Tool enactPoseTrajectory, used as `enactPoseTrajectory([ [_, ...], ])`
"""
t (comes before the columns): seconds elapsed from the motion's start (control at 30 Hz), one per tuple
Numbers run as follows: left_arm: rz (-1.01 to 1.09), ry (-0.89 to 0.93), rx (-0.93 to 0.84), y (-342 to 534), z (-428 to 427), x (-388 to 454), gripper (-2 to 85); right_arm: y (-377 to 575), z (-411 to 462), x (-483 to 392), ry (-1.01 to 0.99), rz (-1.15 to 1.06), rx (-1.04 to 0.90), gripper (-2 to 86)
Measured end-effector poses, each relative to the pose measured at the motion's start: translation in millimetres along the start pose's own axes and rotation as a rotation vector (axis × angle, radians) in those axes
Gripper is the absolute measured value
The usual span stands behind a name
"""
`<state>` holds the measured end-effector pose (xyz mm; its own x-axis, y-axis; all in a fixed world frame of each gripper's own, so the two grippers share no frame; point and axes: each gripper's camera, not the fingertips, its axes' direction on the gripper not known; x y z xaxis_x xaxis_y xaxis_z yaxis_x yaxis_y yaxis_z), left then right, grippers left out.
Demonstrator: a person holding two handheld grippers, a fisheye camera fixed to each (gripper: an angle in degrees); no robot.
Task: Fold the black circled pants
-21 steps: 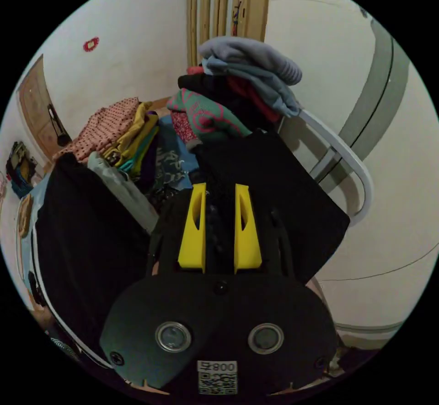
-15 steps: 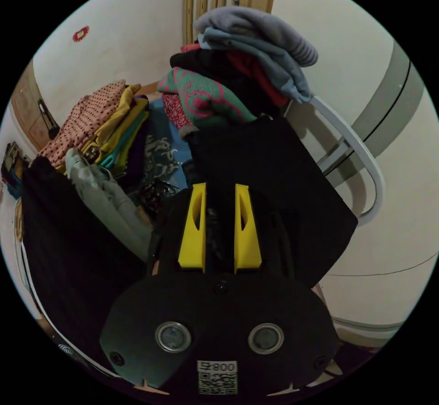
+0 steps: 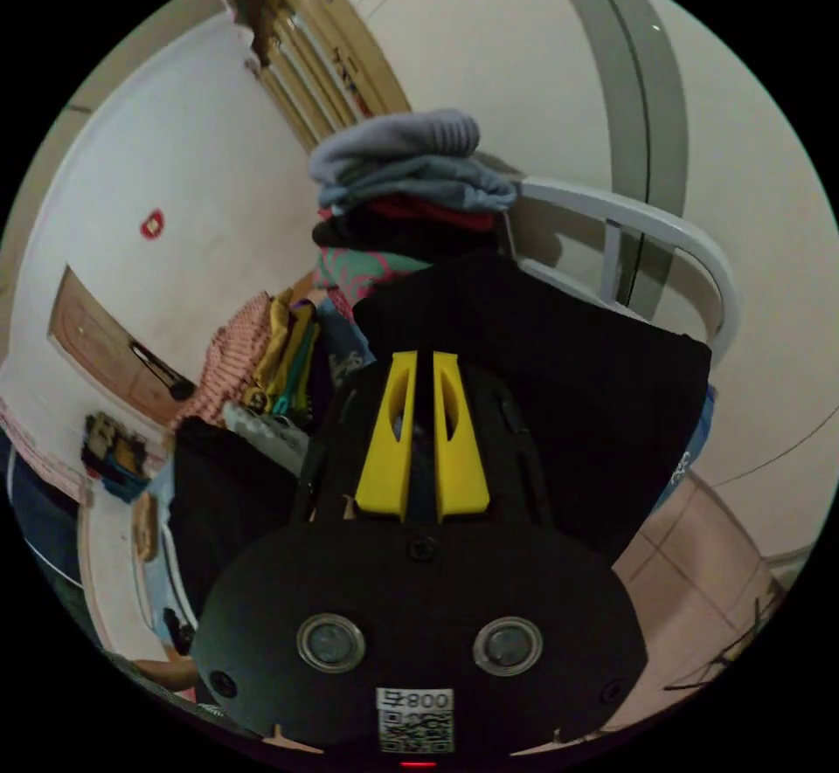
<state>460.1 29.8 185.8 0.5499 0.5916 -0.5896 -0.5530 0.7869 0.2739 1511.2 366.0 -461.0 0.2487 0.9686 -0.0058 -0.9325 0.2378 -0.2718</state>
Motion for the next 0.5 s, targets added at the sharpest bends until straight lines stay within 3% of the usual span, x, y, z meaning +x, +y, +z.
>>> enactPoseTrajectory([
  [0.2, -0.019, 0.006, -0.034, 40, -46, 4, 0.2, 33, -95, -15, -0.247, 0.075, 0.164, 2.5],
  [0.3, -0.052, 0.110, -0.029, 65, -77, 4, 0.1, 47, -143, -41, -0.377, 0.045, 0.243, 2.3],
  [0.5, -0.052, 0.139, 0.074, 131, -166, 10, 0.1, 73, -227, -129, -0.542, -0.087, 0.330, 2.1],
])
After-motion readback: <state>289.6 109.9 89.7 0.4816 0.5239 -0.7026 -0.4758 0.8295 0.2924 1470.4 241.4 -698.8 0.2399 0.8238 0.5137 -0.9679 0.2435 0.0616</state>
